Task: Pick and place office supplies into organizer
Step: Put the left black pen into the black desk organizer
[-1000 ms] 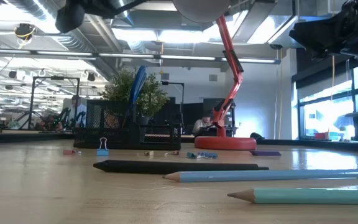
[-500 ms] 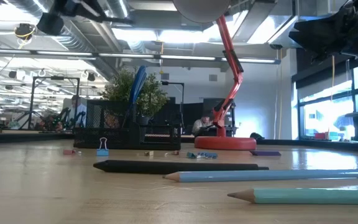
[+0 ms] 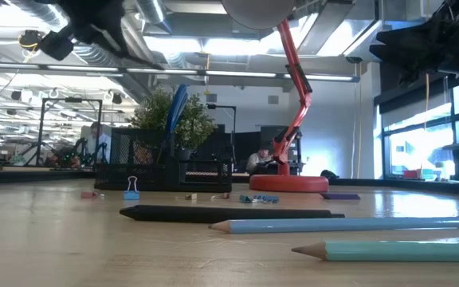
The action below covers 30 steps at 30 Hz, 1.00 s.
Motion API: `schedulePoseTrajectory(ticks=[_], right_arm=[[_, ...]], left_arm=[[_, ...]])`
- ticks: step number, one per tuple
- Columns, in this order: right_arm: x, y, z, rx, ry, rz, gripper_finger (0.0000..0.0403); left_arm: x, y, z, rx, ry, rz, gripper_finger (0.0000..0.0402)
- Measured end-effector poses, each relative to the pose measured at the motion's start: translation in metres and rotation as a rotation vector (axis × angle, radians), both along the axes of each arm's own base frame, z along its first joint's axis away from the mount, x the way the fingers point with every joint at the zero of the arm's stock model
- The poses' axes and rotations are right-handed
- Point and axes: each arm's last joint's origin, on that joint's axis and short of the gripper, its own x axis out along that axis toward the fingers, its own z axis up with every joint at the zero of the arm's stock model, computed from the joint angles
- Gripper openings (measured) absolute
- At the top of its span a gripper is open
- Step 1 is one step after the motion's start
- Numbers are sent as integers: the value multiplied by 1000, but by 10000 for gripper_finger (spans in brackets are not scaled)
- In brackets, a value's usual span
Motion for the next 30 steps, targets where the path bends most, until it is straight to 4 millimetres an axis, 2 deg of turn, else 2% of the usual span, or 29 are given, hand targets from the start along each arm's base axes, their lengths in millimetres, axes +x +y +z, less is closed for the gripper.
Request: schedulePoseTrajectory(ticks=[9, 18, 30], right_arm=[[0, 0, 0, -2, 4, -1, 162], [0, 0, -1, -4, 8, -1, 162], [0, 0, -1, -27, 17, -9, 162]], left_arm=[[0, 15, -3, 0, 65, 75, 59], [19, 32, -25, -3, 272, 138, 59], [37, 36, -50, 23, 468, 132, 59]])
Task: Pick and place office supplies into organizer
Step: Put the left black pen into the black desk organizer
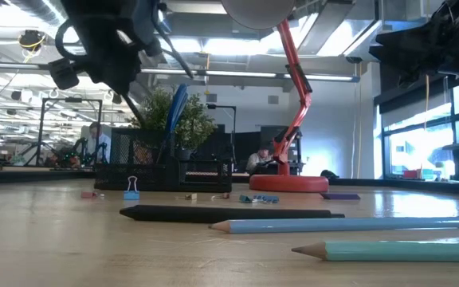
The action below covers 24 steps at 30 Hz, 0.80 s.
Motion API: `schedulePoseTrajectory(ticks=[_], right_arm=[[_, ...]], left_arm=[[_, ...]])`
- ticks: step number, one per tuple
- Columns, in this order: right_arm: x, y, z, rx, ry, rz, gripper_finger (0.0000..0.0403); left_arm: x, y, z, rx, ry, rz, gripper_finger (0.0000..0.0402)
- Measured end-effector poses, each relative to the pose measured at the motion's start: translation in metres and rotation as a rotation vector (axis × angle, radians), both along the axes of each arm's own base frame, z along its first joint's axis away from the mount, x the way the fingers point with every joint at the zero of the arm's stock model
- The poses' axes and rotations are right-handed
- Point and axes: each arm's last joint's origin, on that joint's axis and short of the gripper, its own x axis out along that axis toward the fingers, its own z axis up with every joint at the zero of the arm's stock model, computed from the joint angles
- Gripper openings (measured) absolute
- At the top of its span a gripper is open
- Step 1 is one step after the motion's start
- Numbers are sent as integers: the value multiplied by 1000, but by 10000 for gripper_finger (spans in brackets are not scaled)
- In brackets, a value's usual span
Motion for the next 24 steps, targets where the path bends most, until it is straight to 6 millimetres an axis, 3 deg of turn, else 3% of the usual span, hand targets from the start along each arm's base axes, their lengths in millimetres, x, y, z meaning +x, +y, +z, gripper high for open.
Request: schedulePoseTrajectory(ticks=[14, 24], right_arm=[[0, 0, 0, -2, 2, 0, 162], [0, 0, 0, -2, 1, 0, 162]], left_arm=[[12, -1, -22, -9, 143, -14, 59], [13, -1, -24, -8, 144, -11, 67]])
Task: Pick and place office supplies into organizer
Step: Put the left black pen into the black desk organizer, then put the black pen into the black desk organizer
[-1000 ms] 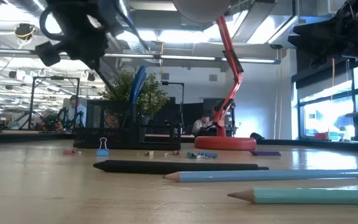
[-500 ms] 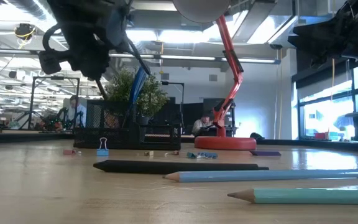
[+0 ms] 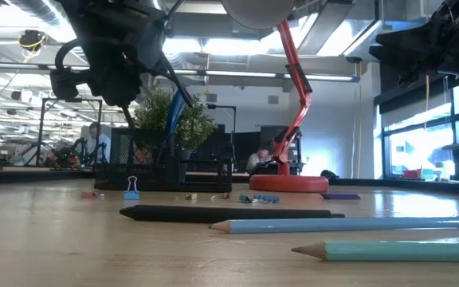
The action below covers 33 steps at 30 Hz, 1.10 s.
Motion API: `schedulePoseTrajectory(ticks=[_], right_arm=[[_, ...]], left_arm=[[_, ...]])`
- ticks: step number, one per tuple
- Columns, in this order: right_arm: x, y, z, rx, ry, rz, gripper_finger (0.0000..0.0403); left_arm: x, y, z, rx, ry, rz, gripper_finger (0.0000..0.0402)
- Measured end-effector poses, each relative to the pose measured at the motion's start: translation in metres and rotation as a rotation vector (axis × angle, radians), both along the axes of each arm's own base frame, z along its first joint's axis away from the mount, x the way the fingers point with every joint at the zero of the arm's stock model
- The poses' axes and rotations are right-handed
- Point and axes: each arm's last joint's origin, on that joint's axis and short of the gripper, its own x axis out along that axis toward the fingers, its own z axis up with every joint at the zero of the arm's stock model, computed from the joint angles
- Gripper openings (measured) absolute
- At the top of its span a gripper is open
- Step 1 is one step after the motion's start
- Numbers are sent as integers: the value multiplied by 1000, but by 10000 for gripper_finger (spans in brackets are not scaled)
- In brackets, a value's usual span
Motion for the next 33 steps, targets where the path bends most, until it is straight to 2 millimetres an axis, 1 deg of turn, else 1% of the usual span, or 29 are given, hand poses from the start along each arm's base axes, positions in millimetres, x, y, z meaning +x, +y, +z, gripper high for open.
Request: schedulePoseTrajectory(ticks=[7, 12, 15, 20, 23, 26, 30, 33], right_arm=[[0, 0, 0, 0, 0, 0, 162], [0, 0, 0, 0, 0, 0, 162], [0, 0, 0, 0, 0, 0, 162], [0, 0, 0, 0, 0, 1, 162], [0, 0, 0, 0, 0, 1, 162], [0, 0, 0, 0, 0, 0, 162], [0, 0, 0, -2, -1, 0, 162], [0, 0, 2, -2, -18, 0, 162]], left_arm=[[0, 0, 0, 6, -1, -2, 100], [1, 1, 3, 101, -66, -13, 110], [-2, 0, 13, 114, -141, 3, 111], [-9, -3, 36, 53, -331, 87, 107], [-14, -8, 51, -9, -494, 158, 108], [-19, -15, 66, -128, -702, 272, 109], [-19, -25, 79, -345, -979, 461, 106], [-11, -35, 84, -562, -1152, 557, 103]])
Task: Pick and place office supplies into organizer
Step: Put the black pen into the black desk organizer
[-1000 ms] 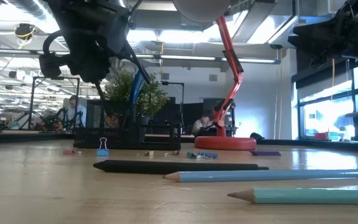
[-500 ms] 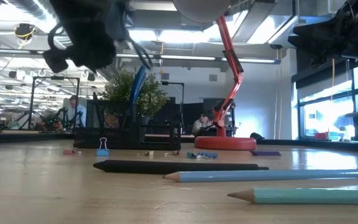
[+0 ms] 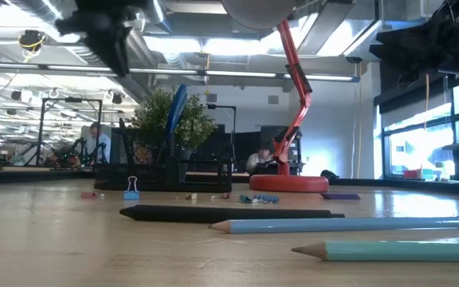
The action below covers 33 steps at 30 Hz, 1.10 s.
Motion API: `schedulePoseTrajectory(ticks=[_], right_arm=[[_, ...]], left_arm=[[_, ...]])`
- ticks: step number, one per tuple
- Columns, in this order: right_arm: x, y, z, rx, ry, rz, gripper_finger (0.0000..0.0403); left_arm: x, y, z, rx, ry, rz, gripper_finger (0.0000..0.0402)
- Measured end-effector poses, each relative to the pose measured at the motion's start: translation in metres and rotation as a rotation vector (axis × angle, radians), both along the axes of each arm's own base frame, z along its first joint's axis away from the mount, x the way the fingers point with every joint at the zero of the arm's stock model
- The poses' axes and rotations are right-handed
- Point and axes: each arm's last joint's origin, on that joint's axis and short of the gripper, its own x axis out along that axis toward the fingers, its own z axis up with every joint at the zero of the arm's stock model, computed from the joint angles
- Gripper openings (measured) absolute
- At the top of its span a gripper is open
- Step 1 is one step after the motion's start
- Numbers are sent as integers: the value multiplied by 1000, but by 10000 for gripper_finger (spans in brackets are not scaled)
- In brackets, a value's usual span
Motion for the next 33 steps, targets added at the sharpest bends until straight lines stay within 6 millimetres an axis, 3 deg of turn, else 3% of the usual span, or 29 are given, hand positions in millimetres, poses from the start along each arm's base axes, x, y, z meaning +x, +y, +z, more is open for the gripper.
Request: schedulePoseTrajectory(ticks=[5, 11, 16, 21, 29, 33], right_arm=[[0, 0, 1, -1, -13, 0, 162], [0, 0, 0, 4, 2, 1, 162], [0, 0, -2, 7, 18, 2, 162], [1, 0, -3, 30, 27, 9, 162], [3, 0, -12, 126, 106, 28, 162], [3, 0, -14, 192, 115, 40, 162]], left_arm=[[29, -20, 8, -245, -251, -192, 102], [70, -48, -2, -216, -369, -491, 105], [101, -58, -42, -89, -296, -499, 113], [120, -66, -79, -138, -236, -479, 122], [160, -105, -85, -224, -203, -557, 128], [170, -121, -87, -262, -130, -502, 128]])
